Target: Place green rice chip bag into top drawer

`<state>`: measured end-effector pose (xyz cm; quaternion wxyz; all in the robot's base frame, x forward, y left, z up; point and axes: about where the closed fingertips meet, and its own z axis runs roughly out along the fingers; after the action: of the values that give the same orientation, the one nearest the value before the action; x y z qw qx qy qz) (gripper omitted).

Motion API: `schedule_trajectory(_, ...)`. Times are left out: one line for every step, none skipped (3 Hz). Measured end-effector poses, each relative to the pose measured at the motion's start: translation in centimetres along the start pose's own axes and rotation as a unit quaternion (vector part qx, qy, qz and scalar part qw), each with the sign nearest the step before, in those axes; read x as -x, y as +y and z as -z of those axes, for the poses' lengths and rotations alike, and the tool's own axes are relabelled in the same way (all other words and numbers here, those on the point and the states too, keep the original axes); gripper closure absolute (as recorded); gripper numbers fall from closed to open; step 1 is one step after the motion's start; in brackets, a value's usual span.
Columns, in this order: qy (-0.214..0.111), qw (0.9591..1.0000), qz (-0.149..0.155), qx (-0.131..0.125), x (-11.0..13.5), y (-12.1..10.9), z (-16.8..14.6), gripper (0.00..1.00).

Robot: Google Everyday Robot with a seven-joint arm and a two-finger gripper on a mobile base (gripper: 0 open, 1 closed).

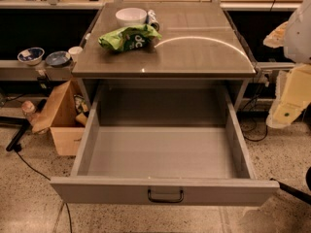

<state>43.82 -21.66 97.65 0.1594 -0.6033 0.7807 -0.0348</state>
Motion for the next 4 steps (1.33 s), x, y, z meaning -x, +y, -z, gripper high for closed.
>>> schedule_trajectory(0.000,1.0000,0.000,0.000,0.0,0.0,0.0,0.00)
schedule_trajectory(-0.004,0.9997,0.023,-0.010,1.7,-2.2,-0.7,0.00)
schedule_trajectory(-0.024,0.9979,0.057,-0.022,4.3,-7.1,-2.4,0.00)
schedule_trajectory(-0.056,0.9947,0.084,-0.021,6.1,-10.3,-3.4,0.00)
